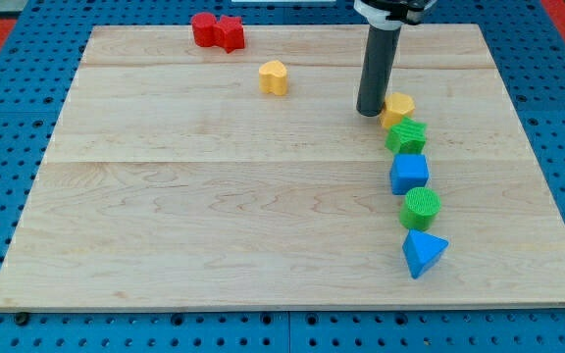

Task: Place yellow heart diagonally to the yellow hexagon

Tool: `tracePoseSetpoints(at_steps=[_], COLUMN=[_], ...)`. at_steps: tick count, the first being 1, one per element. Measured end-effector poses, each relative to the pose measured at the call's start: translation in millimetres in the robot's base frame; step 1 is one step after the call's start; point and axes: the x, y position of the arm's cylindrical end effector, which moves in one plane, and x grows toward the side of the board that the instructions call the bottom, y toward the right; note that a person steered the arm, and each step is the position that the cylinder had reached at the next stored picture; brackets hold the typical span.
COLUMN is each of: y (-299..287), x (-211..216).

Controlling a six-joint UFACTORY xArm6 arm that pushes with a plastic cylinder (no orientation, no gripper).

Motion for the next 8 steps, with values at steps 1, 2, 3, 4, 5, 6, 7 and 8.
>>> tracePoseSetpoints(at_steps=[1,2,3,4,5,6,7,8], y=[-3.6,-70.5,-155.8,-188.5,-138.2,-161.6,-193.2,-117.3], x=[-0.1,-3.4,39.2,-13.6,-44.7,-55.6,-68.0,-74.1])
